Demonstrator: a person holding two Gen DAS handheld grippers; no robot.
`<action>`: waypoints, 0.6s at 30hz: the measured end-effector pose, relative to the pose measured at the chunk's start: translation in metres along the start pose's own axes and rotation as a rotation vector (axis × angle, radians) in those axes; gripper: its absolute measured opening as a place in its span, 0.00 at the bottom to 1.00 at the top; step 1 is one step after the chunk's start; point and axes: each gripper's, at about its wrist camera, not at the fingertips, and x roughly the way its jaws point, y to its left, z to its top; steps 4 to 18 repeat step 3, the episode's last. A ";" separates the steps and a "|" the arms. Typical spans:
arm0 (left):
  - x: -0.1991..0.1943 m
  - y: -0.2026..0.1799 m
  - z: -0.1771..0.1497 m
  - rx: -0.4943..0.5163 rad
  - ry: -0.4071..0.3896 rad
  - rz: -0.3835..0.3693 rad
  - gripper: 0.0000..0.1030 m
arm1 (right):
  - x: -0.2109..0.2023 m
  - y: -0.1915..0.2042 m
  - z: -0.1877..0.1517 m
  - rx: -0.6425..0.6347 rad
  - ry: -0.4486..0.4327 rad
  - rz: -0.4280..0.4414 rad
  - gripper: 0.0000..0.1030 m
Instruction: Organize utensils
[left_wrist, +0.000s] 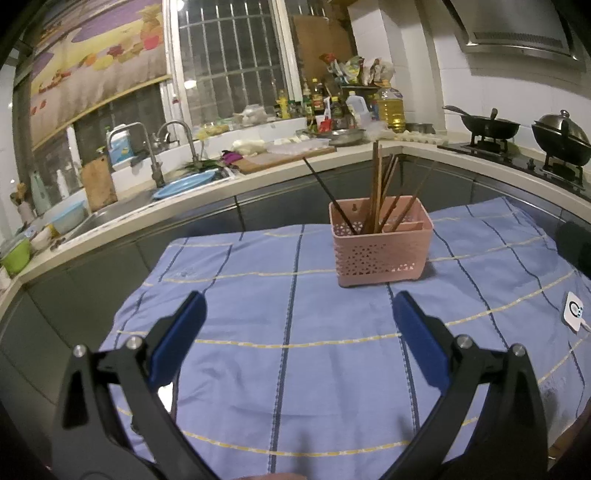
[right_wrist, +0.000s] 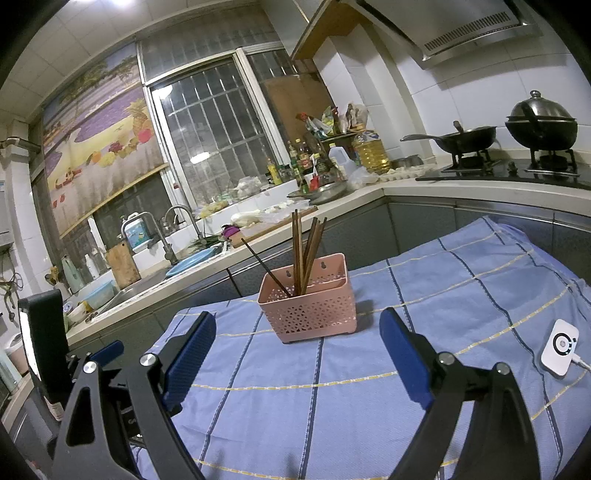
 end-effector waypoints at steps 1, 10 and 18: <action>0.000 0.000 0.000 0.001 0.000 0.000 0.94 | 0.000 0.000 0.000 0.001 0.000 -0.001 0.86; 0.002 -0.001 -0.001 0.002 0.004 -0.003 0.94 | -0.001 -0.002 -0.001 0.005 -0.001 -0.004 0.86; 0.002 -0.001 -0.001 0.002 0.004 -0.003 0.94 | -0.001 -0.002 -0.001 0.005 -0.001 -0.004 0.86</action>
